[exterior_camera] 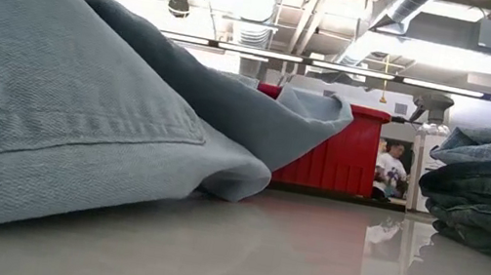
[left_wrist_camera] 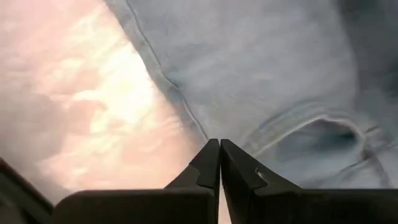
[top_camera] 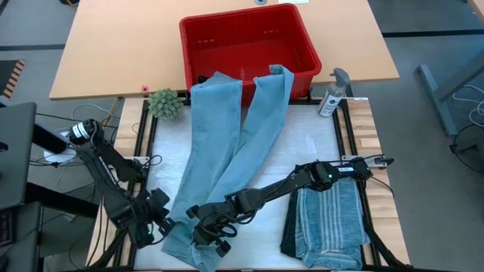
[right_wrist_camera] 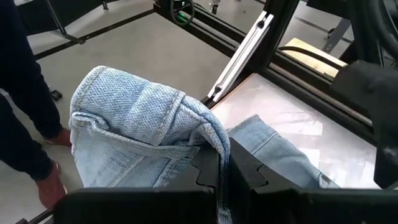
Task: Fold Laundry from Bin
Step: Fold the light blue denim pants
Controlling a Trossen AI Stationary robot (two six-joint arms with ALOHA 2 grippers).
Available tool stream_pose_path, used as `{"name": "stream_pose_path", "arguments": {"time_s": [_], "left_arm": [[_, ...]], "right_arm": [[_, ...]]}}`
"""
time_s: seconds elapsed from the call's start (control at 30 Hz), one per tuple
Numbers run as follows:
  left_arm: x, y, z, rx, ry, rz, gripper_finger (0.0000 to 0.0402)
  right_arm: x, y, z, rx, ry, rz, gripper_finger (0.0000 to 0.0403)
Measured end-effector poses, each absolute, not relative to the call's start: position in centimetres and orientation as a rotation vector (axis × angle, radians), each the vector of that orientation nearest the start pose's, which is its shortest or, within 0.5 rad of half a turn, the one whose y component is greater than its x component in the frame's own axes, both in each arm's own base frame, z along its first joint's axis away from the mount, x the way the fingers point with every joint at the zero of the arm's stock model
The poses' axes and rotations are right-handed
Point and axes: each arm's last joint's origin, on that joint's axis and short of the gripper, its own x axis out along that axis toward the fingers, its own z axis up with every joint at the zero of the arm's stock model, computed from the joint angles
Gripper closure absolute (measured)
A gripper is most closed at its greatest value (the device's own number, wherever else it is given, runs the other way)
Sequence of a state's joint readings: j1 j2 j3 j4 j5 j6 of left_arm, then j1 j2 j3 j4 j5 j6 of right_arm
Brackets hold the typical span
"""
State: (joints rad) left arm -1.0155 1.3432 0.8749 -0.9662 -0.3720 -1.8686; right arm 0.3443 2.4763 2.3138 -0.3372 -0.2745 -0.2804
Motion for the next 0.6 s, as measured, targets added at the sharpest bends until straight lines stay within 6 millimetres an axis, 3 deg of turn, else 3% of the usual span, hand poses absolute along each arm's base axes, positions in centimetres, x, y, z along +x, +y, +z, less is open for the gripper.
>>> {"name": "stream_pose_path", "arguments": {"time_s": [0.1,0.3,0.6], "left_arm": [[11.7,-18.4,19.9,-0.713,0.935,0.634,0.0401],[11.2,-19.1,15.3,-0.761,0.951,0.726,0.0401],[13.3,-21.0,12.2,-0.840,0.854,0.662,0.0401]], "right_arm": [[52.7,19.7,24.0,-0.283,0.419,0.673,0.0365],[52.8,19.4,24.0,-0.279,0.425,0.667,0.0365],[52.8,19.4,24.0,-0.279,0.430,0.668,0.0365]]}}
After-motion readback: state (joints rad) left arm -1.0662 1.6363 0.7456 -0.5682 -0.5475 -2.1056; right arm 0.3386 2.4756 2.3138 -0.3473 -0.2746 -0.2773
